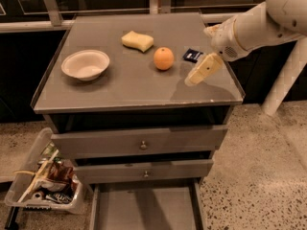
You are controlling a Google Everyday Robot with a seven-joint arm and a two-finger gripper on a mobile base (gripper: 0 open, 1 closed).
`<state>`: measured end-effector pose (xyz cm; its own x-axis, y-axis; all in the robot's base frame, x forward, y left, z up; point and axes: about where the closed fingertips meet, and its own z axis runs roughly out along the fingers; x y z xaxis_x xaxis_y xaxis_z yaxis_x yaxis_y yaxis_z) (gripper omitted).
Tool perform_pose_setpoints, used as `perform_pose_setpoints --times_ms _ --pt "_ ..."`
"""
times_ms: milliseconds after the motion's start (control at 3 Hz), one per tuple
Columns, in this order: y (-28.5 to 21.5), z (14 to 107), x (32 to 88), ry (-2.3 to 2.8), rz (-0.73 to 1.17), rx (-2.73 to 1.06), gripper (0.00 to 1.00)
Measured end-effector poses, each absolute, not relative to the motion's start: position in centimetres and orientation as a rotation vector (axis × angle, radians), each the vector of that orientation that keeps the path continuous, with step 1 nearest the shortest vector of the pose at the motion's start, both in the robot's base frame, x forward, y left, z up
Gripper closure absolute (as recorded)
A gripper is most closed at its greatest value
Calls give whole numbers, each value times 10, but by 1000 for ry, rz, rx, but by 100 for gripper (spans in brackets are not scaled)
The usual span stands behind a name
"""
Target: Place orange into bottom drawer
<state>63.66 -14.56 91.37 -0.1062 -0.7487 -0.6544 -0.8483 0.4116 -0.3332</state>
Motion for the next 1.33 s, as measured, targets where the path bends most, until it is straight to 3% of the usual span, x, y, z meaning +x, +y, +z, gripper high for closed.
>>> perform_pose_setpoints --times_ms 667,1333 --pt "-130 897 679 1846 280 -1265 0" --pt "-84 910 714 1759 459 -1280 0"
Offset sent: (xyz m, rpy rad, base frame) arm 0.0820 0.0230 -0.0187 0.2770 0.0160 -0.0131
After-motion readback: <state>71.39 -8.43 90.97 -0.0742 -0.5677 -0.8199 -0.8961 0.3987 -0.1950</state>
